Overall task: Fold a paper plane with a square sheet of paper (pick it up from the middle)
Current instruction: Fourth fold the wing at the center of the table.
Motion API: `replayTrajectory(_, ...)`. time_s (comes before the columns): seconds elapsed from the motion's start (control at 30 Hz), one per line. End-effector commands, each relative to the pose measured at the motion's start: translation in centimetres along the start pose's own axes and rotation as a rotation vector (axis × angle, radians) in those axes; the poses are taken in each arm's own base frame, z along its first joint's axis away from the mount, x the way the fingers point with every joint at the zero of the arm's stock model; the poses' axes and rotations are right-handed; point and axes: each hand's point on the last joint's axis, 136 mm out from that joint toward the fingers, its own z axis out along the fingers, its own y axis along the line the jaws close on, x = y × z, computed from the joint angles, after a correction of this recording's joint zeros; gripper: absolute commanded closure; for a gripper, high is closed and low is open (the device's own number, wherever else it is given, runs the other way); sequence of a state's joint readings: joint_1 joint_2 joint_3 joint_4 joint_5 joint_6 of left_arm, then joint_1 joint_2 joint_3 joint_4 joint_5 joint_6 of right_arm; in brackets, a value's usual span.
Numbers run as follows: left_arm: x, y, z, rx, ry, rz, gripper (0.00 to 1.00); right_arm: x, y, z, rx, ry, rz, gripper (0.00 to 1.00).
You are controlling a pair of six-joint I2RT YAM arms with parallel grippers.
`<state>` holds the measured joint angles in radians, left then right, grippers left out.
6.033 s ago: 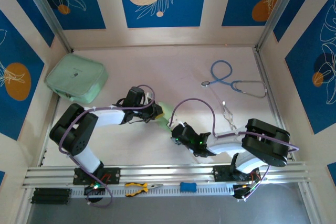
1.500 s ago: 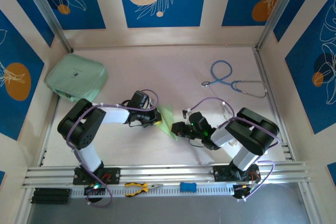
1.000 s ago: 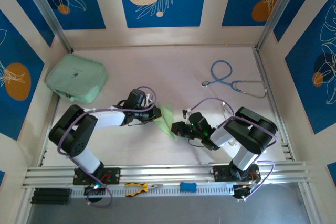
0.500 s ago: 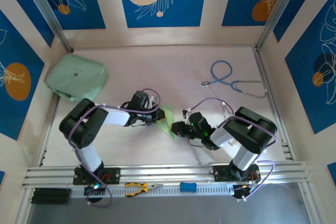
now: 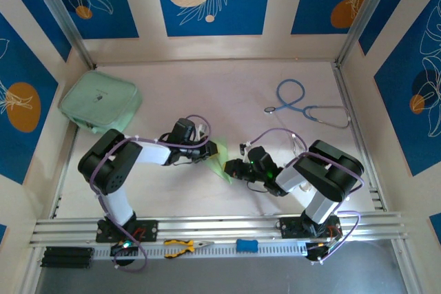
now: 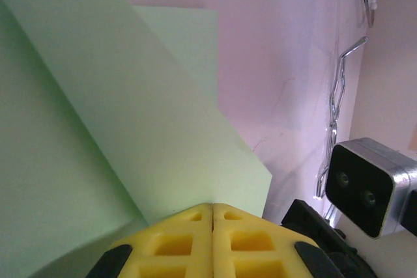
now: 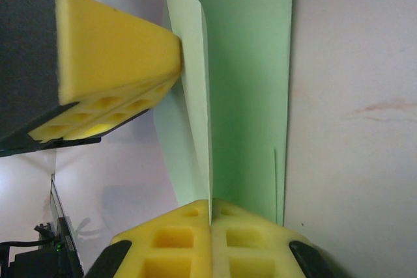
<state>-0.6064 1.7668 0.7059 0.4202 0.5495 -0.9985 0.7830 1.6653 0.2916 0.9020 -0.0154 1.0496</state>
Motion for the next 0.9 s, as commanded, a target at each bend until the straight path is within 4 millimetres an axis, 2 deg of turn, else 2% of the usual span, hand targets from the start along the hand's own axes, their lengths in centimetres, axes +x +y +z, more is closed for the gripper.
replayTrajectory(0.0, -0.6, -1.7, 0.4, 0.057, -0.005, 0.021, 0.91, 1.8, -3.0, 0.1, 0.119, 0.071, 0.051, 0.94)
replayTrajectory(0.17, -0.7, -1.7, 0.7, 0.064, 0.0, 0.019, 0.9, 1.8, -3.2, 0.1, 0.127, 0.079, 0.062, 0.94)
replayTrajectory(0.43, -0.4, -0.2, 1.2, 0.001, 0.016, -0.009, 0.9, 1.8, -3.5, 0.0, 0.135, 0.081, 0.085, 0.94)
replayTrajectory(0.87, -0.7, 0.3, 1.7, -0.03, 0.023, -0.011, 0.91, 1.7, -3.6, -0.2, 0.139, 0.085, 0.099, 0.94)
